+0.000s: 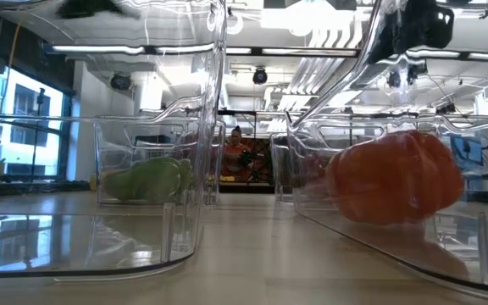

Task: Sort produce into baskets
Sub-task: Put the orange pumpkin into the bottom right transparent bin

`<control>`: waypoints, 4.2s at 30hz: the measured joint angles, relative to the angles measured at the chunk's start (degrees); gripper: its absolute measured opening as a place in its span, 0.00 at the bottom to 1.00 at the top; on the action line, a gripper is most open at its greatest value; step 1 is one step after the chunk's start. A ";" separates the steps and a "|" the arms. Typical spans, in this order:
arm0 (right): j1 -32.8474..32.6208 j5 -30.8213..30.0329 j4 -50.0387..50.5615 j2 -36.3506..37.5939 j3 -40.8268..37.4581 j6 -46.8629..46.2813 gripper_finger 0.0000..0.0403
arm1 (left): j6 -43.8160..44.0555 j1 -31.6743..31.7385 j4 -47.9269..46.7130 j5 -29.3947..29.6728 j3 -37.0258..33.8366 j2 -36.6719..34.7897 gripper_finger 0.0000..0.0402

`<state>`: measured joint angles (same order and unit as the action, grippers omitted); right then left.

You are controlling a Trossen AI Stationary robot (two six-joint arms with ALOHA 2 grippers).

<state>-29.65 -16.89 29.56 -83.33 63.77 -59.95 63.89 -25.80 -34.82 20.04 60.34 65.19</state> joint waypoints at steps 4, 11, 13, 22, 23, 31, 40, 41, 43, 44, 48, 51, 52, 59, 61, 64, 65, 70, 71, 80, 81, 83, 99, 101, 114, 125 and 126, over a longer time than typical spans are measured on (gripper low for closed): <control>0.00 2.41 -0.63 0.00 0.00 -4.00 0.98 | 16.43 -11.39 -14.32 1.51 0.00 0.15 0.98; 0.04 2.25 -3.65 0.02 0.00 -6.05 0.98 | 29.84 -27.81 -25.52 -4.80 -0.01 3.15 0.98; 0.04 1.32 -4.89 0.02 0.00 -6.05 0.98 | 23.97 -29.96 -25.00 -13.10 0.03 5.14 0.98; 0.04 0.16 -5.59 0.02 0.00 -6.28 0.98 | 3.76 -40.52 -25.38 -22.49 1.22 13.18 0.98; 0.04 0.11 -5.57 0.02 0.00 -6.83 0.98 | 3.06 -41.10 -25.35 -20.98 1.22 13.68 0.98; 0.04 -2.09 -5.42 0.02 0.00 -6.83 0.98 | -1.43 -42.53 -25.18 -19.54 1.22 20.46 0.98; 0.04 -2.07 -4.98 0.03 0.00 -5.61 0.98 | 1.79 -42.51 -25.03 -21.89 1.22 25.05 0.98; 0.04 -2.06 -4.98 0.04 0.00 -5.61 0.98 | 2.30 -42.51 -25.05 -21.87 1.22 25.29 0.98; 0.04 -2.06 -4.97 0.04 0.00 -5.60 0.98 | 3.01 -42.51 -25.03 -21.41 1.22 25.74 0.98; 0.04 -2.05 -4.96 0.03 0.00 -5.59 0.98 | 3.31 -42.51 -25.03 -21.23 1.22 26.06 0.98; 0.04 -2.03 -4.94 0.04 0.00 -5.59 0.98 | 3.36 -42.51 -24.81 -21.18 1.22 28.02 0.98; -0.02 -1.56 -4.70 0.04 0.00 -5.61 0.98 | 1.66 -42.51 -24.11 -21.19 1.22 29.64 0.98; -0.02 -1.44 -4.54 0.04 0.00 -5.60 0.98 | 1.29 -42.51 -24.14 -21.19 1.22 30.20 0.98; -0.02 -1.31 -4.16 0.04 0.00 -5.61 0.98 | -1.07 -42.47 -24.23 -21.02 1.38 33.61 0.98; -0.02 -1.31 -3.97 0.04 0.00 -5.61 0.98 | -1.07 -42.47 -24.25 -21.25 1.38 34.04 0.98; -0.02 -1.31 -3.61 0.04 0.00 -5.61 0.98 | -0.17 -42.47 -24.33 -22.02 1.36 34.20 0.98; -0.02 -1.31 -3.64 0.04 0.00 -5.61 0.98 | 0.79 -42.47 -24.35 -21.96 1.36 34.20 0.98; -0.02 -1.31 -3.44 0.04 0.00 -5.59 0.98 | 1.05 -42.47 -24.09 -21.98 1.31 34.20 0.98; -0.02 -1.31 -3.22 0.04 0.00 -5.61 0.98 | 1.05 -42.47 -24.03 -22.11 1.31 34.20 0.98; -0.02 2.39 -2.82 0.04 0.00 -6.13 0.98 | 0.32 -42.47 -22.01 -22.52 -0.90 34.18 0.98; -0.02 2.48 -2.82 0.04 0.00 -6.09 0.98 | 0.05 -42.47 -21.53 -22.52 -1.27 34.19 0.98; -0.02 2.48 -2.81 0.04 0.00 -6.07 0.98 | 0.25 -42.39 -21.29 -22.52 -1.49 34.28 0.98; -0.02 3.93 -3.11 0.04 0.00 -4.48 0.98 | 10.84 -37.61 -26.59 -25.01 -1.01 16.13 0.80; -0.02 4.11 -3.10 0.04 0.00 -4.23 0.98 | 14.47 -37.04 -27.08 -25.33 -0.98 10.29 0.80; -0.02 3.91 -8.64 1.25 0.00 1.52 0.98 | 8.48 -24.30 -7.90 4.79 -0.81 -6.11 0.80; -0.74 -17.81 -22.51 14.11 0.04 12.08 0.98 | -29.29 -1.39 36.28 -6.27 -0.83 19.08 0.80; -1.09 -20.89 -24.12 14.83 0.04 14.79 0.98 | -30.81 0.34 41.60 -7.71 -0.83 21.40 0.80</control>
<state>-30.73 -37.78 5.43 -68.50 63.81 -45.16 33.08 -25.46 6.78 12.34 59.51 86.59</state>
